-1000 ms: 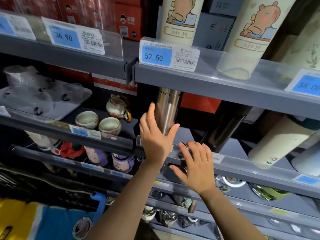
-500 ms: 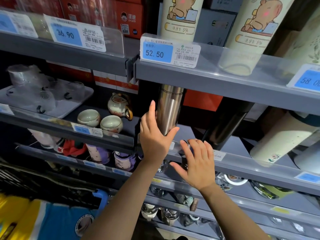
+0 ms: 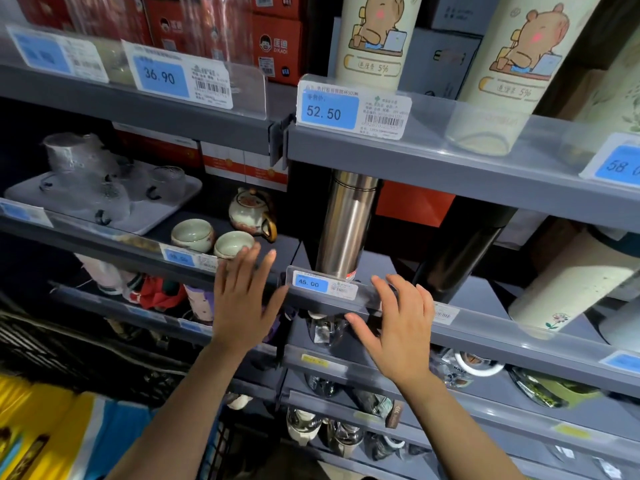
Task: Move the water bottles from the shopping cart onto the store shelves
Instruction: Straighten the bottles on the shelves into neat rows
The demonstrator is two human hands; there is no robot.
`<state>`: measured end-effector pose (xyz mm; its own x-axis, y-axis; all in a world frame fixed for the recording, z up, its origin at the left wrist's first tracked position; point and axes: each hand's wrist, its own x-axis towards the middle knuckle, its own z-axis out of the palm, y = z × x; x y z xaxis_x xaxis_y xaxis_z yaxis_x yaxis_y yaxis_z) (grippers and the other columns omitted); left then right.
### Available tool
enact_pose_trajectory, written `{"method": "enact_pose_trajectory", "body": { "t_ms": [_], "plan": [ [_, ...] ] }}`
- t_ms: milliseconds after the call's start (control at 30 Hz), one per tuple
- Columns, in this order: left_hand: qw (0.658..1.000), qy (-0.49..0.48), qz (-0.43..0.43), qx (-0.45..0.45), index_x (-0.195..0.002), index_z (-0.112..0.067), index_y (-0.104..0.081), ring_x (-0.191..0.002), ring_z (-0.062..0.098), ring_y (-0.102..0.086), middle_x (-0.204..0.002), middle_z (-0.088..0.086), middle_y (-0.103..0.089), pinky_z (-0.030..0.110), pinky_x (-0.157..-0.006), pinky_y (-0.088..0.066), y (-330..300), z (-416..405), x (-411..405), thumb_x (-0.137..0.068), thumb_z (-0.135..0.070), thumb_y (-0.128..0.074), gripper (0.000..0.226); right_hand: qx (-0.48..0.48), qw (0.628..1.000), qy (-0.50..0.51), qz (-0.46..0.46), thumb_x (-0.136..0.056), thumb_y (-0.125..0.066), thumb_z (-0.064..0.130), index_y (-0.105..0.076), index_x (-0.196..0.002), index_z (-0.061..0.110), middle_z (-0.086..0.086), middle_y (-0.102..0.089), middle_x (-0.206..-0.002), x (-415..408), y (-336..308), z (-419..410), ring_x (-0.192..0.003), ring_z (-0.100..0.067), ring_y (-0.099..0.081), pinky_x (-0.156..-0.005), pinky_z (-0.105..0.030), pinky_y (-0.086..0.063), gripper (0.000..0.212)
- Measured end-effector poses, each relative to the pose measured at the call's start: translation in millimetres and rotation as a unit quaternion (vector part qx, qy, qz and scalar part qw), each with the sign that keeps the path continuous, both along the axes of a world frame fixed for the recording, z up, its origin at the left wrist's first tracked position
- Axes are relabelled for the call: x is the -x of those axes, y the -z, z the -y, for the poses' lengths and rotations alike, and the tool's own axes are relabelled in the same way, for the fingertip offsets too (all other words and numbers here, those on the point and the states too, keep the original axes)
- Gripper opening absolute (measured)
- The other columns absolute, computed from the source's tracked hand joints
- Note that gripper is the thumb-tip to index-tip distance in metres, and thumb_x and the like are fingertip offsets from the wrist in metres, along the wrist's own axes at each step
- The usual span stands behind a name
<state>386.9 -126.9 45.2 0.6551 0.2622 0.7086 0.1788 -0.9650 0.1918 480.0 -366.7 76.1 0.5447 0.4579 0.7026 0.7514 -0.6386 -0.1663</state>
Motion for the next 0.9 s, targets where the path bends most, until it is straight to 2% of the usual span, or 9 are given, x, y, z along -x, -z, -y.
{"method": "enact_pose_trajectory", "body": {
  "t_ms": [167,233,300,367,433,600,767,833,900],
  "plan": [
    [0.998,0.017,-0.055,0.006,-0.149,-0.017,-0.031,-0.146,0.037,-0.021,-0.156,0.016,-0.028,0.058,-0.115,-0.021,22.6,-3.2,2.7,-0.101,-0.056,-0.026,0.062,-0.136,0.983,-0.004,-0.124,-0.078,-0.056,0.068,-0.026,-0.144,0.023,-0.012,-0.038,-0.146,22.6,-43.9,-44.5,-0.135,-0.024,-0.034,-0.11,-0.041,-0.024,0.086],
    [0.998,0.012,-0.062,0.004,-0.148,-0.017,-0.032,-0.145,0.038,-0.022,-0.156,0.016,-0.029,0.058,-0.115,-0.022,22.5,-4.0,1.5,-0.1,-0.057,-0.027,0.062,-0.186,0.97,-0.015,-0.155,-0.074,-0.06,0.068,-0.021,-0.146,0.022,-0.011,-0.036,-0.147,22.9,-61.2,-62.2,-0.137,-0.023,-0.031,-0.112,-0.043,-0.028,0.094],
    [0.998,0.012,-0.062,0.001,-0.145,-0.017,-0.035,-0.144,0.038,-0.023,-0.154,0.015,-0.031,0.056,-0.116,-0.02,22.4,-4.4,0.8,-0.1,-0.058,-0.027,0.061,-0.227,0.959,-0.01,-0.167,-0.072,-0.064,0.066,-0.024,-0.144,0.017,-0.011,-0.039,-0.138,19.7,-76.4,-77.0,-0.129,-0.023,-0.036,-0.104,-0.048,-0.039,0.096],
    [0.998,0.009,-0.054,0.0,-0.143,-0.016,-0.038,-0.142,0.038,-0.025,-0.151,0.016,-0.034,0.054,-0.116,-0.018,22.5,-4.1,-0.7,-0.1,-0.058,-0.027,0.061,-0.243,0.952,0.008,-0.183,-0.07,-0.072,0.06,-0.03,-0.137,0.009,-0.01,-0.041,-0.123,16.6,-88.4,-88.4,-0.114,-0.023,-0.041,-0.086,-0.042,-0.047,0.094],
    [0.999,0.007,-0.044,-0.002,-0.14,-0.016,-0.04,-0.14,0.038,-0.028,-0.148,0.016,-0.037,0.051,-0.117,-0.016,22.4,-4.1,-1.9,-0.1,-0.059,-0.027,0.06,-0.253,0.943,0.027,-0.213,-0.071,-0.08,0.048,-0.037,-0.13,0.003,-0.007,-0.04,-0.113,13.5,-94.3,-96.3,-0.105,-0.024,-0.042,-0.074,-0.036,-0.044,0.086],
    [1.0,0.008,-0.027,0.003,-0.137,-0.015,-0.043,-0.137,0.039,-0.032,-0.144,0.015,-0.039,0.055,-0.114,-0.021,21.9,-3.6,-2.3,-0.1,-0.059,-0.028,0.059,-0.277,0.929,0.026,-0.244,-0.076,-0.08,0.032,-0.042,-0.123,0.001,-0.002,-0.041,-0.105,4.2,-89.0,-93.9,-0.096,-0.017,-0.039,-0.077,-0.018,-0.029,0.067],
    [0.999,0.002,-0.04,0.014,-0.137,-0.015,-0.042,-0.137,0.039,-0.031,-0.143,0.015,-0.039,0.051,-0.116,-0.017,18.4,-0.2,-2.5,-0.1,-0.059,-0.026,0.06,-0.257,0.914,-0.001,-0.314,-0.078,-0.077,0.033,-0.028,-0.087,0.017,0.005,-0.033,-0.073,-13.5,-88.4,-72.8,-0.062,-0.01,-0.032,-0.057,-0.021,-0.029,0.052],
    [0.999,-0.002,-0.047,0.013,-0.138,-0.015,-0.041,-0.137,0.039,-0.03,-0.143,0.015,-0.039,0.048,-0.118,-0.013,17.9,0.2,-1.9,-0.1,-0.059,-0.025,0.06,-0.246,0.917,-0.011,-0.315,-0.079,-0.076,0.033,-0.029,-0.089,0.017,0.006,-0.033,-0.073,-14.5,-87.4,-69.4,-0.061,-0.007,-0.031,-0.056,-0.019,-0.029,0.051],
    [0.999,-0.002,-0.053,0.014,-0.138,-0.015,-0.041,-0.138,0.038,-0.029,-0.143,0.015,-0.039,0.047,-0.118,-0.011,17.5,0.3,-1.4,-0.1,-0.059,-0.024,0.061,-0.238,0.923,-0.014,-0.303,-0.079,-0.076,0.035,-0.037,-0.106,0.013,0.005,-0.042,-0.086,-9.4,-84.1,-70.7,-0.073,-0.008,-0.041,-0.067,-0.022,-0.037,0.053]
  ]
}}
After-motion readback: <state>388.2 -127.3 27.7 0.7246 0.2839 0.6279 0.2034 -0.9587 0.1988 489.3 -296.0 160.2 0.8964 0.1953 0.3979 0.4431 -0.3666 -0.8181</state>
